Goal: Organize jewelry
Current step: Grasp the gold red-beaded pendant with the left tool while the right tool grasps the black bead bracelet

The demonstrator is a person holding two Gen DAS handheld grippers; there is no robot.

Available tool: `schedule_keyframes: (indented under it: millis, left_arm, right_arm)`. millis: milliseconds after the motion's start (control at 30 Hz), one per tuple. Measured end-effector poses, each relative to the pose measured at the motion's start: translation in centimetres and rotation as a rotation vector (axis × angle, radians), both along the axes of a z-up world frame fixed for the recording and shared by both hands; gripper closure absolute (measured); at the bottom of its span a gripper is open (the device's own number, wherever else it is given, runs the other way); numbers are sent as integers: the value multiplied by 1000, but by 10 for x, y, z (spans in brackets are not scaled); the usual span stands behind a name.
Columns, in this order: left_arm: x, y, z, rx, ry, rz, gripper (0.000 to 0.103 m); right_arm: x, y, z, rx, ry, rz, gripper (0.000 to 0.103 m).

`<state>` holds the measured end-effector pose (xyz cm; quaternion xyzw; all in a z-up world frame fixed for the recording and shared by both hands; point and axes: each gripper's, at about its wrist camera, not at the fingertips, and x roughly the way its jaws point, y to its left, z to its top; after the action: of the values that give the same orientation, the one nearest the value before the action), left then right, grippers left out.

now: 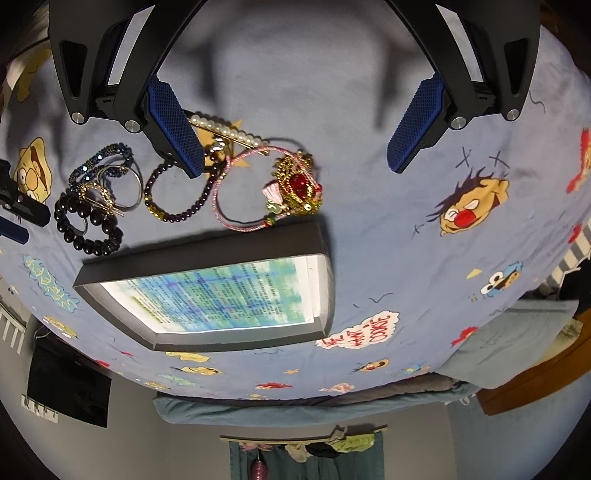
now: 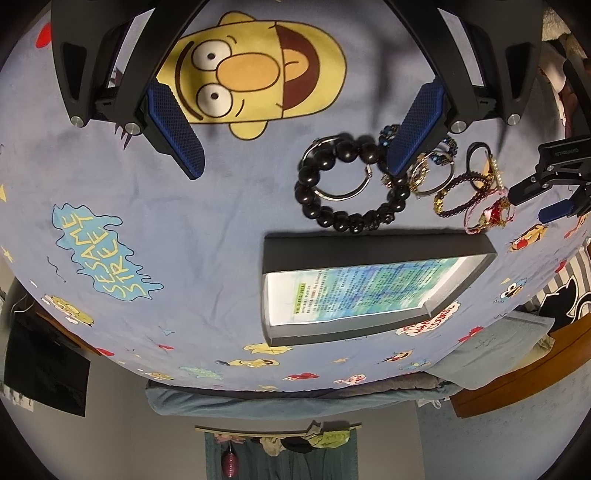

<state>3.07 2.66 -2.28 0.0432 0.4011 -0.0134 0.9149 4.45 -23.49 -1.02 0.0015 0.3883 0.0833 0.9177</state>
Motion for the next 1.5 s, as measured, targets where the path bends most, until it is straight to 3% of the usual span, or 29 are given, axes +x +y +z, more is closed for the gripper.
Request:
schedule_keyframes:
  millis: [433,600,700,833,967,1033,1367,1500]
  left_arm:
    - [12,29,1,-33,-32,5,5]
    - [12,33,-3,-50,-28,-24,9]
    - [13,32,-5,-65,-15,-49,23]
    - [14,30,-5,-82,8,-87,34]
    - [10,28,-2,-90,6,-100,38]
    - [10,26,1,-94,-2,-112,51]
    - [11,20,-5,-99,47,-128,58]
    - [11,20,-7,-114,61,-136,71]
  right_arm:
    - [17,-8,-6,75,3,29,8]
    - [20,-10,-9,78,13,18,32]
    - [19,-11,-8,79,9,21,39]
    - [18,-9,-7,78,4,35,44]
    - [17,-8,-7,81,7,45,45]
    - [17,-7,-7,81,4,48,45]
    - [17,-7,-7,83,4,60,47]
    - [17,-8,-7,93,12,62,47]
